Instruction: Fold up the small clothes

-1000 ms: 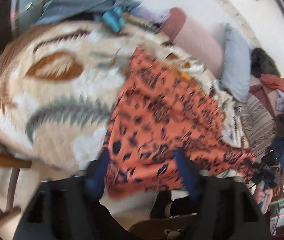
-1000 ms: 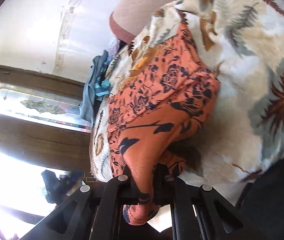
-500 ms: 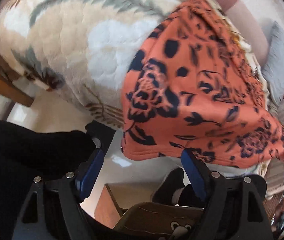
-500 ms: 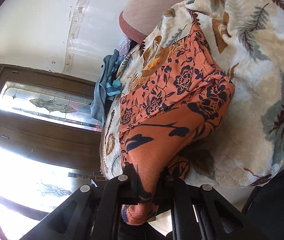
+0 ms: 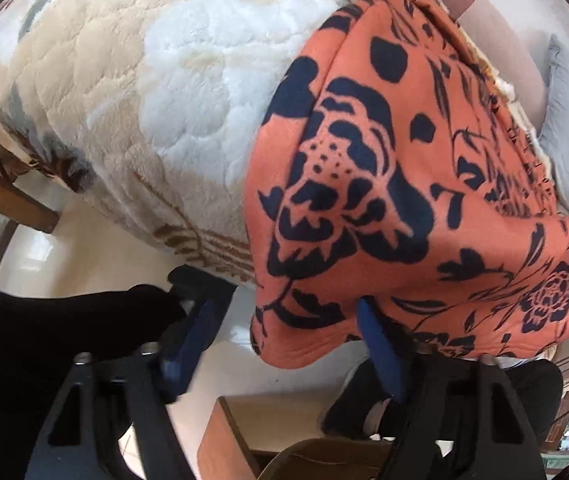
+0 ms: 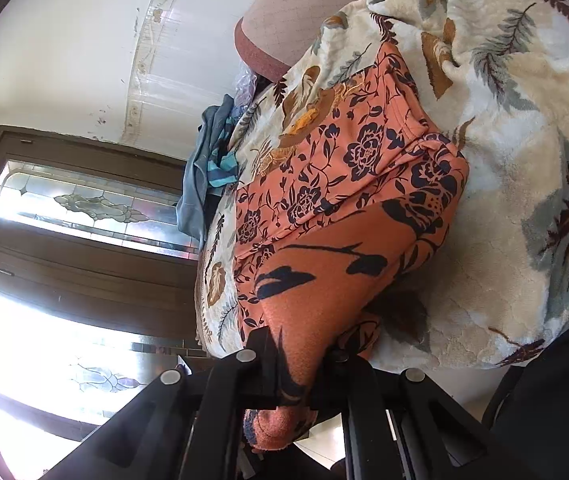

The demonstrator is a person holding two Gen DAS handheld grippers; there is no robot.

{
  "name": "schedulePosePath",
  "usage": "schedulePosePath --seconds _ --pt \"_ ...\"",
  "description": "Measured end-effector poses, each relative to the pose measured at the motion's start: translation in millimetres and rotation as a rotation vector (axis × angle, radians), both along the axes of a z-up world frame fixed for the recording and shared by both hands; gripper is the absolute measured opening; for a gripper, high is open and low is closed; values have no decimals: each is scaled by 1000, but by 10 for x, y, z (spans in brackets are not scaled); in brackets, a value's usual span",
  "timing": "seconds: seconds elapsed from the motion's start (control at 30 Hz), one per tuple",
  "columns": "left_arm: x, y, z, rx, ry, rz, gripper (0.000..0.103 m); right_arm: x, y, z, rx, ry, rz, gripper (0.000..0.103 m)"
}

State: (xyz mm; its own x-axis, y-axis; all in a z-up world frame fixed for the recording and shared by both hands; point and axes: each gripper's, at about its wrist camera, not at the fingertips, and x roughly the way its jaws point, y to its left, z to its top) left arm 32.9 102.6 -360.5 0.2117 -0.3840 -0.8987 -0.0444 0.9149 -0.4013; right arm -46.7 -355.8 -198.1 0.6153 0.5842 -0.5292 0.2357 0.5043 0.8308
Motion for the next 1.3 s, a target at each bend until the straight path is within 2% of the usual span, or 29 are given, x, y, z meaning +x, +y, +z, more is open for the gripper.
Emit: schedulePosePath --seconds 0.03,0.07,0.13,0.23,0.47,0.63,0.8,0.97,1.1,1.2,1.3 --pt "-3 -2 -11 -16 -2 -13 43 4 10 6 -5 1 2 7" --pt "3 -24 -17 -23 -2 -27 36 9 19 8 -9 2 4 7" --pt "7 -66 -9 -22 -11 -45 28 12 41 16 -11 2 7 7" --pt "-30 -80 54 -74 -31 -56 8 17 60 14 -20 3 10 7" --pt "-37 -95 477 -148 -124 -137 6 -47 17 88 -42 -5 11 7" --pt "88 14 990 -226 -220 -172 6 -36 -76 271 -62 -52 0 7" --pt "458 72 1522 -282 -337 -176 6 105 -214 480 -79 -110 -31 7" --pt "1076 -51 2010 -280 -438 -184 6 484 -374 675 -112 -156 -55 7" --pt "1730 -249 2220 -253 -476 -180 6 964 -531 748 -123 -184 -83 7" --pt "2291 -444 2231 -233 -465 -178 6 1369 -687 657 -102 -184 -121 7" --pt "2841 -660 2032 -184 -416 -167 6 1743 -845 476 -95 -149 -169 7"
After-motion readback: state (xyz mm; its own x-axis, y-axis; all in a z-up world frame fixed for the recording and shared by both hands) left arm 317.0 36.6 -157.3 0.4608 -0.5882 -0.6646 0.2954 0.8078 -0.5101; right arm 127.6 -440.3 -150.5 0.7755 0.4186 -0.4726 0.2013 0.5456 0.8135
